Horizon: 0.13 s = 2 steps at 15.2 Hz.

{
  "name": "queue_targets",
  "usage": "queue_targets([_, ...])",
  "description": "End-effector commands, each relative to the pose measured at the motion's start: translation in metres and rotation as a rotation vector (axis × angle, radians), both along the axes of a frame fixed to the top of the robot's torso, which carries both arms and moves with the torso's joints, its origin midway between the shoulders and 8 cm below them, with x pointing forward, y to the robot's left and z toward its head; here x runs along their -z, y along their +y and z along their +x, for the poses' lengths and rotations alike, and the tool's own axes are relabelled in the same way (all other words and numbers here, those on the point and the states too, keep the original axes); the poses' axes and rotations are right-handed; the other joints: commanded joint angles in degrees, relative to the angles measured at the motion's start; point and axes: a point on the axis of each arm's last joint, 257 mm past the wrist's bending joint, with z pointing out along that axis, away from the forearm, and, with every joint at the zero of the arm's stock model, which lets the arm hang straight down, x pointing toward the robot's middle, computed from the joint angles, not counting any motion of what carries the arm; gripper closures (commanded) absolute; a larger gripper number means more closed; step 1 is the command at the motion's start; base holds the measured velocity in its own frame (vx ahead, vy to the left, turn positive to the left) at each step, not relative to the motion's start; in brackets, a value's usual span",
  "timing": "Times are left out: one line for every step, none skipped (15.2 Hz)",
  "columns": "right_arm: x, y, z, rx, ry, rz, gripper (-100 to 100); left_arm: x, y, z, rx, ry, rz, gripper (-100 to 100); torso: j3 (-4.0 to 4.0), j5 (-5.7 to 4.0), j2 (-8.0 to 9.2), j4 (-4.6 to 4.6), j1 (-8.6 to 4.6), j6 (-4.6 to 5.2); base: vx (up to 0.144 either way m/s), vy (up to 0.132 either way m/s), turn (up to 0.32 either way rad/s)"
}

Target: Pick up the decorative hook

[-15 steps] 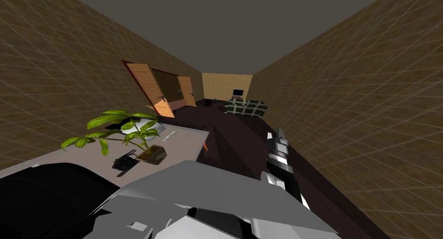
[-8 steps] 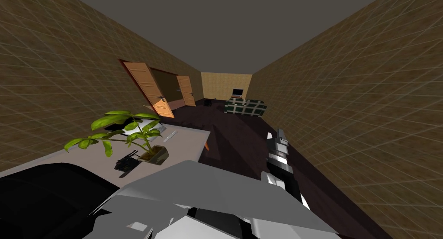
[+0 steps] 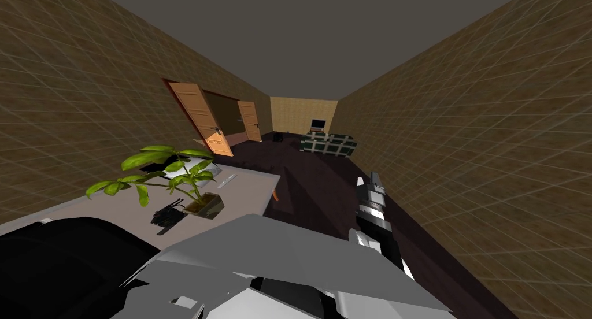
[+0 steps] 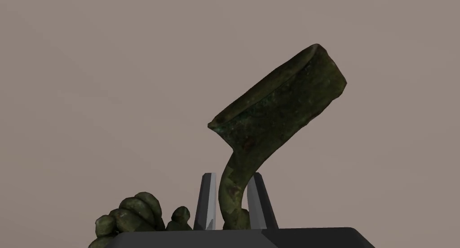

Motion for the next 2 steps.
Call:
queue_targets([0.0,0.0,0.0,0.0,0.0,0.0,0,-0.0067,0.0076,-0.0034,0.001,0.003,-0.003,100,0.0,0.0,0.0,0.0,0.0,0.0,0.052,-0.094,0.037])
queue_targets([0.0,0.0,0.0,0.0,0.0,0.0,0,-0.0033,0.0045,-0.002,0.001,0.003,0.0,100,-0.02,-0.01,-0.04,-0.01,0.0,0.0,0.031,-0.053,0.018])
